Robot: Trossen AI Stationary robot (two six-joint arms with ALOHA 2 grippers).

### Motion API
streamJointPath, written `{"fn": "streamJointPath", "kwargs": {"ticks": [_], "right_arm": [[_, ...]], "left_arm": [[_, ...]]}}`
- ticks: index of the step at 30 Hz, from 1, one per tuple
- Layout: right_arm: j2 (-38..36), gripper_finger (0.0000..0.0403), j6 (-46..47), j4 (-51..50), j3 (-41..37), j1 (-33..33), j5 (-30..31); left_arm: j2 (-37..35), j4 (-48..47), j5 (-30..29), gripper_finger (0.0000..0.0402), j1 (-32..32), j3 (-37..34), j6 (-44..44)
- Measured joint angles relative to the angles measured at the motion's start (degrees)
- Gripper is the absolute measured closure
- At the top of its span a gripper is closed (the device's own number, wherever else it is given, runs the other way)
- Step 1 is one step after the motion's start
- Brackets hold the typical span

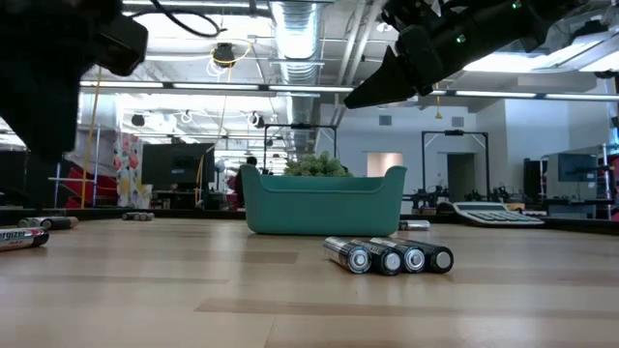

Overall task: Sort batteries
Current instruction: Put the silver battery into the blue bin

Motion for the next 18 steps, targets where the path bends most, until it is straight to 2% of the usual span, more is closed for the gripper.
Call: {"fn": "streamJointPath", "kwargs": {"ticks": [5,9,18], "right_arm": [[0.01,0.021,0.0,-0.17,0.0,0.0,-0.02],[-0.01,0.021,0.0,-0.2,0.0,-0.08,-0.02],[-0.01,0.021,0.02,-0.2,0.0,-0.07,-0.02]], "left_arm": [[3.97,0.92,3.27,0.0227,1.44,0.0,0.0],[5.46,0.71,3.74,0.021,1.82,-0.04,-0.08],[6.35,1.08,4.22,0.0207,1.68,-0.45,-1.63]]}}
